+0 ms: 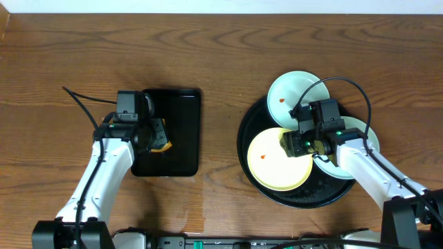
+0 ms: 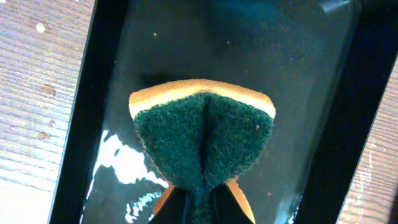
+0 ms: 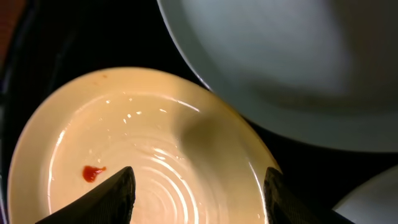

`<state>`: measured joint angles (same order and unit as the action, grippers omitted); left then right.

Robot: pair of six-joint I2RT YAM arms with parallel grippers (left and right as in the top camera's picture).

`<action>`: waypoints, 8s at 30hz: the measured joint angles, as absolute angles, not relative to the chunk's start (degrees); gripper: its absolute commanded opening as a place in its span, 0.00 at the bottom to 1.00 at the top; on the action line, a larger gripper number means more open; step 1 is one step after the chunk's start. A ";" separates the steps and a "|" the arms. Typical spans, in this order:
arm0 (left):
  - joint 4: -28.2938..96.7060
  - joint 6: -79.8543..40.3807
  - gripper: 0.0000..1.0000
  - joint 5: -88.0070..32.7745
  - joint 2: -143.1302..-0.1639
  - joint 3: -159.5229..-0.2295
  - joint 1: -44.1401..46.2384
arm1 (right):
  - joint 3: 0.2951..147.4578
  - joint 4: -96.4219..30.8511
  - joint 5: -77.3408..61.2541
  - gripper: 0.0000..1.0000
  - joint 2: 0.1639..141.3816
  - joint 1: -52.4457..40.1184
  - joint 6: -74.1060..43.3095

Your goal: Clean dirty plates on tray and stack at the side

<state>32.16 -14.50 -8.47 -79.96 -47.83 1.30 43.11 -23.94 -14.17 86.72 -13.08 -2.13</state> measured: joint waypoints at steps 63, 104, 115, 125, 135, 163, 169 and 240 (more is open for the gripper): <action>27.64 -11.49 0.07 -12.08 -76.47 -48.90 1.30 | 45.04 -31.86 -5.93 0.12 89.58 -12.99 -5.93; 31.09 -10.92 0.07 -14.20 -75.64 -48.99 1.30 | 45.04 -31.86 -6.15 0.01 89.58 -12.99 -6.33; 30.83 -10.92 0.07 -17.96 -75.64 -48.99 1.30 | 45.04 -31.83 -6.15 0.01 89.58 -12.99 -6.33; 30.13 -16.32 0.07 -22.74 -75.64 -48.99 1.30 | 45.04 -31.86 -6.15 0.01 89.58 -12.99 -6.33; 29.58 -28.49 0.07 -25.12 -75.64 -48.99 1.30 | 45.04 -31.88 -6.15 0.01 89.58 -12.99 -6.33; 29.12 -31.27 0.08 -25.41 -75.66 -48.99 1.30 | 45.04 -31.90 -6.13 0.01 89.58 -12.99 -6.33; 27.99 -31.27 0.08 -25.41 -75.66 -48.99 1.30 | 45.04 -31.92 -6.15 0.01 89.58 -12.99 -6.33; 10.72 -43.68 0.07 -23.88 -108.36 -61.95 40.16 | 45.06 -32.08 -6.17 0.01 89.58 -12.99 -6.31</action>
<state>10.72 -43.68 -23.88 -108.36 -61.95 40.16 45.06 -32.08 -6.17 89.58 -12.99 -6.31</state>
